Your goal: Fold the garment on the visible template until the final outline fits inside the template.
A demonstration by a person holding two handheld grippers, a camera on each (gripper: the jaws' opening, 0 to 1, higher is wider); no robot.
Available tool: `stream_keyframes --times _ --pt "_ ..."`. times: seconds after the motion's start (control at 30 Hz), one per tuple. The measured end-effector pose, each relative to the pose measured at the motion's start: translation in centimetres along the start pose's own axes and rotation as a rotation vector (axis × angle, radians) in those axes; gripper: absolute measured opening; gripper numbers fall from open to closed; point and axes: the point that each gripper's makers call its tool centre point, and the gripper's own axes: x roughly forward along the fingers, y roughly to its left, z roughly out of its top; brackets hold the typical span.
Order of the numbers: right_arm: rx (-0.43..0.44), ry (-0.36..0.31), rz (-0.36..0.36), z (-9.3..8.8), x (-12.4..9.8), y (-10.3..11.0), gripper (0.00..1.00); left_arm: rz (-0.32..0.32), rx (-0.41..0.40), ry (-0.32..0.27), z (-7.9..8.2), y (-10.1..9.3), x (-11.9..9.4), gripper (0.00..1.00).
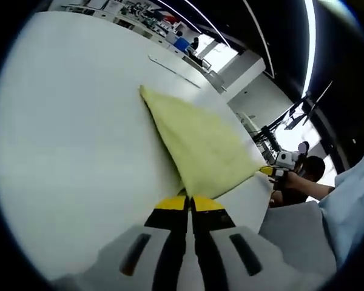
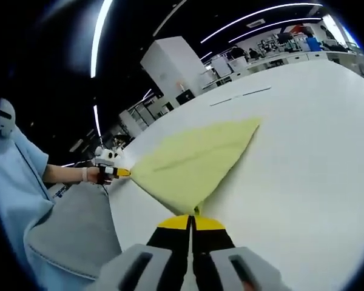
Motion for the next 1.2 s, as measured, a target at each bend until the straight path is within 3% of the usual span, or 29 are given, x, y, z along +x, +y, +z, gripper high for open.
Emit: stream_keyframes --times 0.2,0.27,0.43,0.5,0.57,0.67,0.93,1.03,1.2 --pt "-0.002 0.000 -0.020 0.2 -0.1 -0.2 0.00 -0.010 0.015 -0.020 0.3 -0.4 -0.3 0.00" --pt "-0.007 -0.005 -0.018 0.4 -0.2 0.0 0.07 -0.011 0.023 -0.039 0.6 -0.5 -0.5 0.04" --pt "-0.037 -0.002 -0.023 0.9 -0.6 0.7 0.24 -0.022 0.077 -0.085 1.6 -1.6 -1.1 0.35" --pt "-0.051 -0.009 -0.023 1.2 -0.8 1.1 0.36 0.015 0.162 -0.100 2.0 -1.5 -1.3 0.46" --pt "-0.076 -0.010 -0.037 1.4 -0.9 1.3 0.46 0.016 0.263 -0.067 1.7 -1.9 -1.5 0.54" --pt "-0.095 -0.014 -0.048 1.8 -1.1 1.6 0.58 0.010 0.236 -0.070 1.8 -2.5 -1.6 0.65" --pt "-0.122 -0.054 -0.084 2.7 -1.8 2.1 0.84 0.002 0.303 -0.107 2.6 -4.0 -1.9 0.99" --pt "-0.123 -0.073 -0.110 3.0 -1.9 2.0 1.00 0.008 0.333 -0.120 2.8 -4.5 -2.3 0.99" --pt "-0.096 -0.084 -0.107 2.6 -2.1 1.7 1.00 0.051 0.317 -0.159 3.4 -5.0 -2.9 0.99"
